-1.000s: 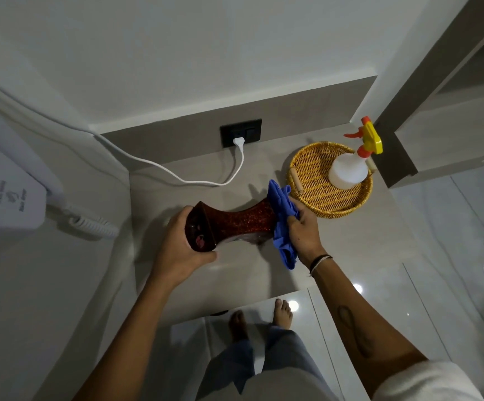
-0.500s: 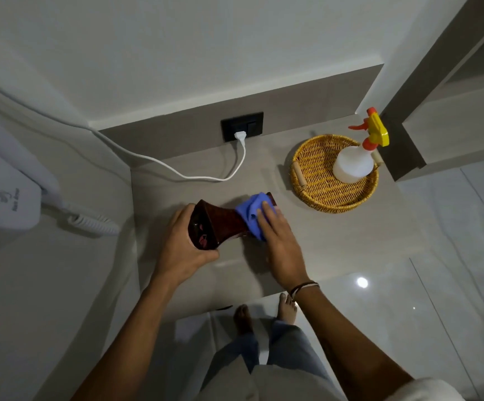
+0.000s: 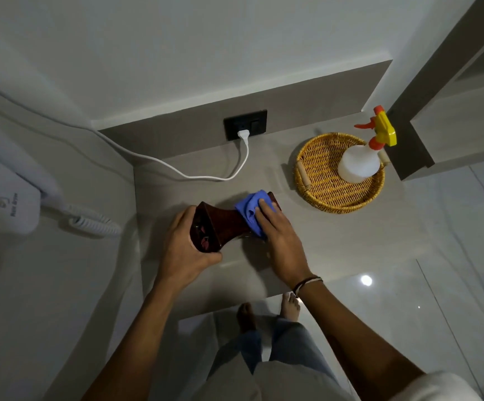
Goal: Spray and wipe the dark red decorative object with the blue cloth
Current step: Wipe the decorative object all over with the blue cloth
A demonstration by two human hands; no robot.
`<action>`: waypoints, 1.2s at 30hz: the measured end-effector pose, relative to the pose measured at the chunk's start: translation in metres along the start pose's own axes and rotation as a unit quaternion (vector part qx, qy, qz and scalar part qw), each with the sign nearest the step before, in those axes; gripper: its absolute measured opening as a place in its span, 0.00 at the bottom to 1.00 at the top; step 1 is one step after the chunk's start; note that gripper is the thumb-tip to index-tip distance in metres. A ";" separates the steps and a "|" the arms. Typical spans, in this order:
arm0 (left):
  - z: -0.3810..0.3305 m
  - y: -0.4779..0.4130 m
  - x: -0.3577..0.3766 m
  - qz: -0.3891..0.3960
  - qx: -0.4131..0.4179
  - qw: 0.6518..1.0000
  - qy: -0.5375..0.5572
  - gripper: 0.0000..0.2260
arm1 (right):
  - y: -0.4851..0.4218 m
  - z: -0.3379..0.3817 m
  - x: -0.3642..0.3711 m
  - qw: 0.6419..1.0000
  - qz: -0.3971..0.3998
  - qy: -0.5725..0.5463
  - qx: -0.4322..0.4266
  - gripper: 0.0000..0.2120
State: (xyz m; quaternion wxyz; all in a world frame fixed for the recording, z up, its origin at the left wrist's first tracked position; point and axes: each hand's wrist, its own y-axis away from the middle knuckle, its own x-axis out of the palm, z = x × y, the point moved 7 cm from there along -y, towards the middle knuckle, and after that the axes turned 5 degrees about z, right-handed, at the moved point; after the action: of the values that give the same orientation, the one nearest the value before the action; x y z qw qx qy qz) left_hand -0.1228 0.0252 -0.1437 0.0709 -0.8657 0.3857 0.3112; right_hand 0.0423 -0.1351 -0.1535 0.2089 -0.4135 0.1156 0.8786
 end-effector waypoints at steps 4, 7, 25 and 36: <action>-0.008 -0.004 0.001 -0.007 0.021 1.000 0.014 0.44 | 0.003 0.058 0.014 0.993 -0.012 -0.094 -0.070 0.34; -0.007 -0.005 0.001 0.002 0.034 0.999 0.025 0.39 | 0.015 0.078 0.024 0.985 -0.001 -0.125 -0.117 0.36; 0.003 -0.005 -0.010 -0.004 -0.150 0.980 0.134 0.46 | -0.004 -0.077 -0.005 0.800 -0.044 -0.510 0.313 0.23; -0.001 0.004 -0.002 0.141 -0.114 0.980 0.082 0.57 | -0.041 -0.086 -0.016 0.810 0.004 -0.489 0.322 0.20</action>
State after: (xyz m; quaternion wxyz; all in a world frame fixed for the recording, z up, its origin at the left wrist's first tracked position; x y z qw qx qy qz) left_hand -0.1261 0.0238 -0.1416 -0.1053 -0.8275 0.4703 0.2879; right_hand 0.1289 -0.1350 -0.1960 0.3561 0.1624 0.2761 0.8778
